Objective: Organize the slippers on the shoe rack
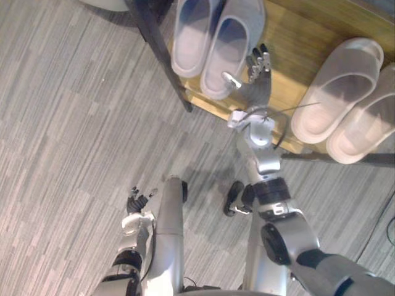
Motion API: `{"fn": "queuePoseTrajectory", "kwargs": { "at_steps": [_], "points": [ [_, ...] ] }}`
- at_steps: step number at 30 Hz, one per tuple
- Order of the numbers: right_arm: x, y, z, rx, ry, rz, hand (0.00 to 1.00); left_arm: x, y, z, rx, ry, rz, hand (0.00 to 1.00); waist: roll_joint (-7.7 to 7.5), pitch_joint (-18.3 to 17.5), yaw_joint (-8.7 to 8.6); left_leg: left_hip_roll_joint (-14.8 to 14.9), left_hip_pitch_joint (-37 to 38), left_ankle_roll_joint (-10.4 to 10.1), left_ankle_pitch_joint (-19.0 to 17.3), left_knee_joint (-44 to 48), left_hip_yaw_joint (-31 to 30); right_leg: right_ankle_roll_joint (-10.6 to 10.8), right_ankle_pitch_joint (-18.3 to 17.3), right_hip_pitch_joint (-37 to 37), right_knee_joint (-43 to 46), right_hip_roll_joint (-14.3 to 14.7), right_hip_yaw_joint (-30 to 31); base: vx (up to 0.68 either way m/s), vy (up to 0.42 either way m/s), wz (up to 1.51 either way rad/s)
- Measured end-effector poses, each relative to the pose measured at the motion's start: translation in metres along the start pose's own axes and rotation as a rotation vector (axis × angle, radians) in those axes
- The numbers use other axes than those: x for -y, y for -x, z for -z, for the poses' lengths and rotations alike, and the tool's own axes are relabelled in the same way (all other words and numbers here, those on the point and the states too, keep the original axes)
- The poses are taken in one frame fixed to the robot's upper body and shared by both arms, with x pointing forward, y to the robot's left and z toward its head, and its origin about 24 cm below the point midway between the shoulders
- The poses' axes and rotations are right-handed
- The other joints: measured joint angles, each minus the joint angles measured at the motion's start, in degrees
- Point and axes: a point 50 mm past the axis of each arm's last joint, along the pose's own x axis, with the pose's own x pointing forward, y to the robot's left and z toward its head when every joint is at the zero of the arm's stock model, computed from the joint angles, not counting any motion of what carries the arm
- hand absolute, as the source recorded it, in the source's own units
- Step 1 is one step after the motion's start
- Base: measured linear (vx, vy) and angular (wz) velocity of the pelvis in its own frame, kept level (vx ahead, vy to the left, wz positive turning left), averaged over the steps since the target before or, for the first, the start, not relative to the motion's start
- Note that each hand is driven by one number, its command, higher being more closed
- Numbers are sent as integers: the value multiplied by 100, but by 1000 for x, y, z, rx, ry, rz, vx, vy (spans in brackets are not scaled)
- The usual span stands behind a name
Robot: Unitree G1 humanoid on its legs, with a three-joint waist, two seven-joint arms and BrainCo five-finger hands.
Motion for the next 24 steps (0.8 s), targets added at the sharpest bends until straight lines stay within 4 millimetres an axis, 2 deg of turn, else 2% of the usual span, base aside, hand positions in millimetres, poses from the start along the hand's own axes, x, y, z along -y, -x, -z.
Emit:
{"fn": "queuePoseTrajectory", "kwargs": {
  "at_steps": [9,16,21,24],
  "points": [
    [12,-16,-4,-10,-7,41,0,0,0,0,7,13,0,0,10,5,20,3,-10,1,7,-27,-4,-10,5,0,-31,1,-16,0,0,0],
    [13,-17,-5,-8,-1,41,0,1,0,0,5,22,2,0,13,7,33,28,-3,2,7,-25,8,-56,30,-2,-44,11,-13,0,0,-1],
    [7,-14,-4,-9,21,11,0,0,0,0,6,20,0,0,14,7,34,100,62,1,7,-25,48,-122,80,30,-76,71,6,-3,-3,-8],
    [8,0,8,-17,108,-34,0,-3,3,5,-3,10,0,0,17,9,-14,134,510,4,17,-206,83,-127,92,459,-242,103,-2,1,-11,-3]
  ]
}}
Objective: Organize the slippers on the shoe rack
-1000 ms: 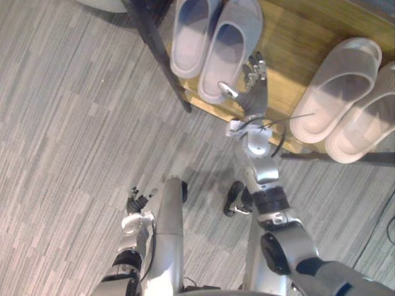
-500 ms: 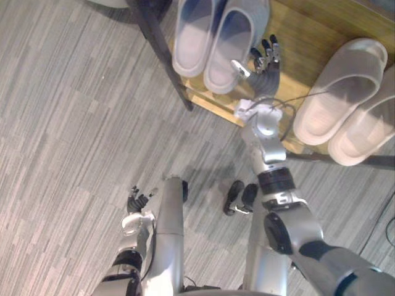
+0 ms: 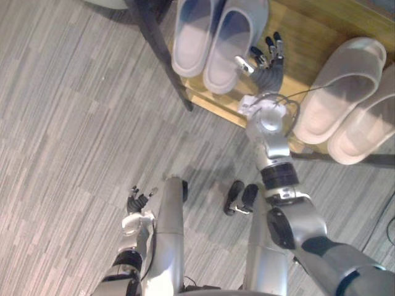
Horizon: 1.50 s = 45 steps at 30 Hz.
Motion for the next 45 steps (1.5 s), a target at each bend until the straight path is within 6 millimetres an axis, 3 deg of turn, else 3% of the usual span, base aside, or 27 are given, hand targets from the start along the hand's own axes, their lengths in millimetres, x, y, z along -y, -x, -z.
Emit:
{"fn": "queuePoseTrajectory", "kwargs": {
  "at_steps": [4,8,12,15,19,21,22,23,27,30,32,39,43,45],
  "points": [
    [10,33,11,26,99,-66,0,-2,8,14,-25,-12,22,0,0,-13,-82,88,902,88,247,-773,238,131,204,827,-729,81,29,20,-14,-9],
    [27,68,30,-21,177,-102,0,6,14,26,-58,-104,98,0,-9,-113,-172,150,1634,154,508,-1557,466,64,524,1510,-1472,111,4,37,24,-9],
    [44,132,68,-210,250,-183,0,7,30,54,-141,-183,158,0,-29,-470,-288,162,2737,257,816,-2619,781,164,863,2496,-2459,182,69,102,72,-13],
    [59,170,83,-324,285,-198,0,12,43,75,-210,-229,205,0,-49,-802,-368,149,3440,337,1040,-3349,1027,251,1091,3107,-3131,211,125,114,87,-17],
    [90,226,102,-530,331,-163,0,24,62,103,-302,-310,298,0,-153,-1284,-404,96,4287,422,1389,-4328,1269,344,1423,3869,-4022,249,163,94,84,-10],
    [102,249,112,-629,327,-120,0,21,68,111,-329,-345,318,0,-233,-1459,-451,57,4596,418,1569,-4743,1349,375,1554,4110,-4335,254,172,69,65,-7],
    [113,272,128,-750,316,-61,0,17,71,116,-355,-373,318,0,-245,-1614,-487,32,4914,423,1721,-5138,1410,403,1671,4381,-4645,273,179,56,49,-8],
    [115,275,130,-770,312,-52,0,17,71,117,-357,-375,317,0,-244,-1636,-492,27,4951,425,1746,-5203,1420,409,1687,4419,-4692,276,181,58,59,-11],
    [143,331,158,-1049,262,85,0,13,77,127,-398,-430,330,0,-100,-1896,-558,-51,5553,468,2122,-6079,1630,468,2001,4847,-5337,332,290,17,48,-17],
    [158,368,169,-1222,260,161,0,9,78,130,-413,-464,336,0,33,-1984,-652,-54,5760,493,2220,-6363,1720,512,2228,5077,-5757,407,371,-3,52,-18],
    [165,389,172,-1312,246,210,0,5,77,129,-408,-508,349,0,43,-1981,-674,-49,5909,500,2246,-6466,1795,525,2344,5223,-5957,470,479,-5,37,-19],
    [177,402,175,-1373,171,347,0,18,79,131,-390,-624,455,0,34,-1992,-712,-79,6128,546,2278,-6596,1863,574,2844,5687,-6791,565,622,-3,34,-13],
    [180,406,176,-1385,137,391,0,51,84,120,-266,-751,651,0,47,-1992,-763,-143,6216,562,2288,-6636,1844,600,2970,5872,-7039,551,623,3,35,1],
    [181,407,176,-1387,135,401,0,82,91,106,-142,-766,775,0,50,-1993,-785,-161,6261,569,2292,-6667,1822,602,2972,5924,-7072,543,607,7,6,3]
  ]
}}
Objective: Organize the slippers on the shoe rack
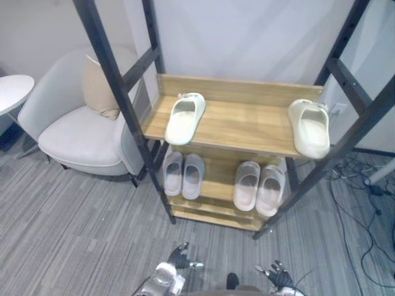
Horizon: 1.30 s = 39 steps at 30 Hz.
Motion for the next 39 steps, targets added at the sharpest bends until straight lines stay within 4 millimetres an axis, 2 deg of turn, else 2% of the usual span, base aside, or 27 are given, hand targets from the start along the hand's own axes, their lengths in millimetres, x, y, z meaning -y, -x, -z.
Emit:
{"fn": "queuePoseTrajectory", "kwargs": {
  "at_steps": [1,2,6,9,10,11,13,15,17,18,19,20,23,26,29,31,34,39],
  "points": [
    [1,0,1,-5,0,4,0,8,-3,-24,104,-42,50,0,2,0,-4,-4,41,1,-1,-13,-24,5,14,75,-57,-1,-19,17,9,8],
    [2,0,1,-6,2,6,0,13,-4,-36,153,-61,78,0,5,-2,-14,-5,52,1,-1,-16,-42,5,14,98,-69,-2,-35,17,2,10],
    [8,-1,1,-8,-4,30,0,31,2,-106,453,-157,194,0,42,-27,-125,-14,66,13,13,-82,-147,2,16,133,-134,-5,-123,23,-9,10],
    [14,0,3,-18,6,45,0,35,11,-142,604,-205,229,0,103,-62,-220,-13,106,16,19,-134,-136,-1,16,132,-141,10,-108,46,-4,-4],
    [17,1,7,-27,14,54,0,33,18,-167,704,-226,228,0,121,-72,-229,-8,161,16,18,-190,-108,-5,13,144,-141,27,-75,48,0,-9],
    [17,1,7,-27,15,55,0,32,20,-171,721,-229,227,0,121,-72,-229,-8,167,16,18,-194,-101,-6,13,145,-142,28,-70,43,4,-12],
    [19,3,9,-33,27,57,0,25,37,-205,883,-241,210,0,125,-75,-229,-6,187,22,13,-201,-28,-1,9,131,-136,32,5,20,9,-14],
    [20,4,12,-40,32,60,0,17,48,-228,985,-240,176,0,121,-73,-224,-10,181,39,0,-200,2,17,-13,120,-105,28,37,-4,9,-11],
    [22,6,15,-47,41,60,0,-3,64,-257,1114,-217,75,0,104,-66,-224,-28,234,64,-23,-199,44,42,-54,100,-32,16,97,2,20,-11],
    [23,7,16,-52,45,61,0,-10,67,-264,1145,-209,40,0,100,-64,-224,-33,235,72,-30,-198,58,47,-57,101,-23,13,117,-8,31,-13],
    [25,8,19,-64,49,62,0,-30,74,-279,1198,-186,-59,0,100,-66,-223,-51,239,93,-51,-184,93,66,-70,79,10,-6,155,-18,18,-10],
    [26,8,20,-66,50,62,0,-34,75,-282,1206,-180,-80,0,100,-66,-224,-56,239,95,-52,-183,98,70,-73,71,21,-11,162,-18,24,-10],
    [28,10,23,-79,61,58,0,-70,85,-298,1255,-151,-264,0,90,-66,-223,-82,228,122,-67,-182,178,97,-89,-21,95,-47,259,-10,21,-13],
    [27,10,25,-86,83,47,0,-104,82,-305,1223,-145,-417,0,64,-87,-231,-121,206,137,-76,-179,218,124,-107,-94,162,-75,322,-2,22,-8],
    [27,12,27,-92,81,41,0,-136,82,-305,1166,-162,-542,0,-15,-133,-248,-129,127,148,-88,-165,281,132,-100,-208,168,-72,389,5,10,-11],
    [27,11,26,-89,80,32,0,-164,85,-304,1116,-203,-642,0,-63,-142,-248,-163,28,150,-89,-119,341,128,-51,-356,164,-64,466,30,11,-17],
    [28,11,26,-88,68,35,0,-201,88,-297,1005,-268,-759,0,-73,-133,-270,-180,34,161,-97,-99,362,124,-16,-387,147,-50,592,21,9,-19],
    [27,9,20,-70,50,35,0,-234,101,-303,942,-365,-862,0,-114,-101,-275,-214,-88,217,-147,-82,427,135,66,-552,93,-52,741,0,8,-14]
  ]
}}
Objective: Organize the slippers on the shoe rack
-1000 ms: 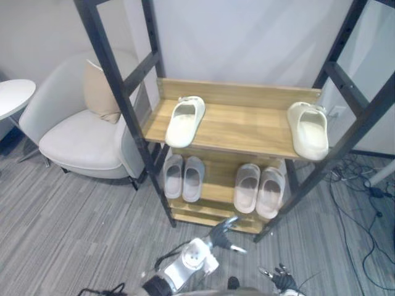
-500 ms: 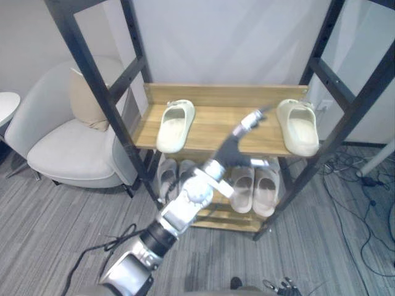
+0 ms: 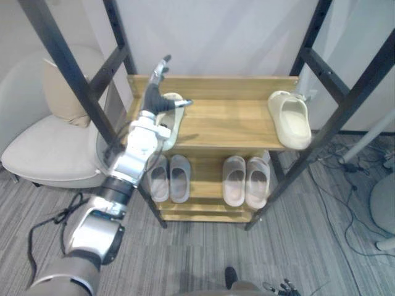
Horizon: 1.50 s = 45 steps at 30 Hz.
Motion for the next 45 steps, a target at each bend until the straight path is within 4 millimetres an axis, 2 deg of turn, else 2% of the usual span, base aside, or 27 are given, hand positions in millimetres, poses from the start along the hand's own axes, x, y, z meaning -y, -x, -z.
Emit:
{"fn": "queuePoseTrajectory", "kwargs": {
  "at_steps": [3,8,14,20,33,34,39,45],
  "points": [
    [0,0,-1,4,0,-7,0,-14,-4,6,-21,-73,-12,0,-7,49,-15,-6,-68,18,-40,38,69,10,81,-4,-120,-7,71,-3,6,-13],
    [-1,0,-7,31,-2,-12,0,-26,-3,21,-69,-197,8,0,87,146,-79,-40,-87,15,-83,88,96,-12,144,-1,-250,-14,108,10,3,-4],
    [-1,-1,-9,43,0,-14,0,-28,1,35,-104,-359,65,0,198,214,-124,-40,-86,14,-83,73,74,-41,186,33,-350,-12,76,0,0,0],
    [-1,-1,-10,47,0,-15,0,-32,5,48,-155,-490,110,0,241,238,-177,-42,-119,14,-82,63,77,-41,271,38,-475,-14,80,-4,-3,-1],
    [-3,-1,-26,125,2,-24,0,-48,-10,38,-146,-581,70,0,273,258,-227,-52,-415,22,-127,190,245,-11,423,-284,-530,-10,371,-13,-13,-8],
    [-3,-1,-26,124,2,-24,0,-48,-11,37,-147,-584,69,100,273,258,-239,-54,-421,24,-130,190,261,-10,425,-302,-524,-10,390,-22,-15,-10],
    [-3,-1,-27,128,2,-26,0,-54,-12,40,-167,-604,64,100,270,301,-264,-51,-440,28,-208,303,389,-5,458,-337,-529,3,531,-16,-11,-13],
    [-8,-1,-26,125,21,-47,0,-67,-20,33,-158,-618,21,100,260,418,-310,-61,-438,38,-273,381,465,-4,479,-332,-551,4,599,-19,-11,-7]
  ]
}}
